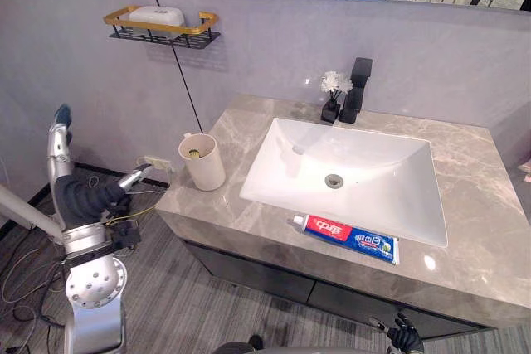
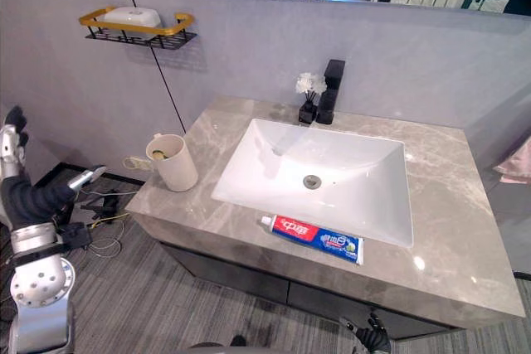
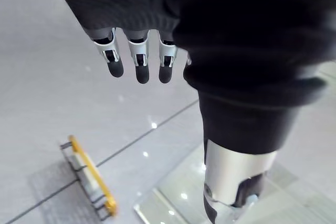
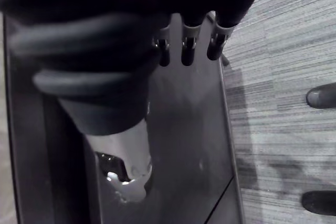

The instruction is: Organize washtable

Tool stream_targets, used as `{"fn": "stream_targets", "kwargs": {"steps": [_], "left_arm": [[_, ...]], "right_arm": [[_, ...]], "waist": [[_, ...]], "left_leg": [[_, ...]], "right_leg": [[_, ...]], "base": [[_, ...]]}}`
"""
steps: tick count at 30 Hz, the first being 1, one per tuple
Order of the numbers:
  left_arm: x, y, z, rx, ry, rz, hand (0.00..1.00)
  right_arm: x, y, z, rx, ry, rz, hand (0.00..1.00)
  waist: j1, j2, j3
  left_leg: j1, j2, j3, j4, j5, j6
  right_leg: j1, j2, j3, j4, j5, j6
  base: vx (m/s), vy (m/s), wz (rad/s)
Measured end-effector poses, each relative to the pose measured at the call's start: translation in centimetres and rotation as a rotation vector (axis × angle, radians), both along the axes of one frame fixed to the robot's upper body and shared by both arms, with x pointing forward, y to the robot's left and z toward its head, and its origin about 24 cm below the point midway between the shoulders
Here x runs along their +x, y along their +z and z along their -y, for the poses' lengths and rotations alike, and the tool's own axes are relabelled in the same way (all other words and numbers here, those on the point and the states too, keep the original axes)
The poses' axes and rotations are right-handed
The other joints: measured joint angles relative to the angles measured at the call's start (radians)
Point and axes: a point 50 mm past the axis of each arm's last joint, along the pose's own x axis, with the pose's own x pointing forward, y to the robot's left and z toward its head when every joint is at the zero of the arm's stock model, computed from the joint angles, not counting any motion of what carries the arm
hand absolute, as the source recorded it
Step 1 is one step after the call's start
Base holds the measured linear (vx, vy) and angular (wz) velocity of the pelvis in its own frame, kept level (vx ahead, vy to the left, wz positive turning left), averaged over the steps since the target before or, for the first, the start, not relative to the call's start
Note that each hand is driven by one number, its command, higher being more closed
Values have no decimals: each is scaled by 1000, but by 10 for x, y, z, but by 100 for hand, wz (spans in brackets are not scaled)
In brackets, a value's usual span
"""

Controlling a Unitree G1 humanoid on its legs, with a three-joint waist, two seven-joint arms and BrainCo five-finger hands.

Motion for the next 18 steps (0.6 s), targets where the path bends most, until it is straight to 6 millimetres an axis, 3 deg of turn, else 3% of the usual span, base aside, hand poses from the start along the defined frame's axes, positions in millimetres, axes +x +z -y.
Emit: {"fn": "stream_targets", "kwargs": {"steps": [6,9,13,18], "left_arm": [[3,7,56,73,-319,41,0],[11,1,83,116,-476,5,0],[29,-26,111,188,-607,-147,0],[47,-59,130,315,-662,-316,0]], "right_arm": [[-17,-10,-6,39,3,-80,0],[-22,-13,-8,58,4,-105,0],[-24,-13,-8,70,-24,-101,0],[-31,-15,-8,81,-48,-123,0]], "waist": [[-2,-2,-17],[-24,-4,-23],[-54,-12,-27],[-58,-26,-28]], "left_leg": [[0,9,5,-11,23,-11],[-1,10,15,-12,25,-8],[1,14,39,-15,25,-8],[19,26,63,-32,26,-9]], "right_leg": [[-17,8,8,5,0,0],[-24,13,18,7,1,0],[-38,13,44,12,2,0],[-40,21,67,8,5,-3]], "base": [[-16,-9,-2],[-5,-16,-10],[-13,2,-18],[-17,-13,-15]]}}
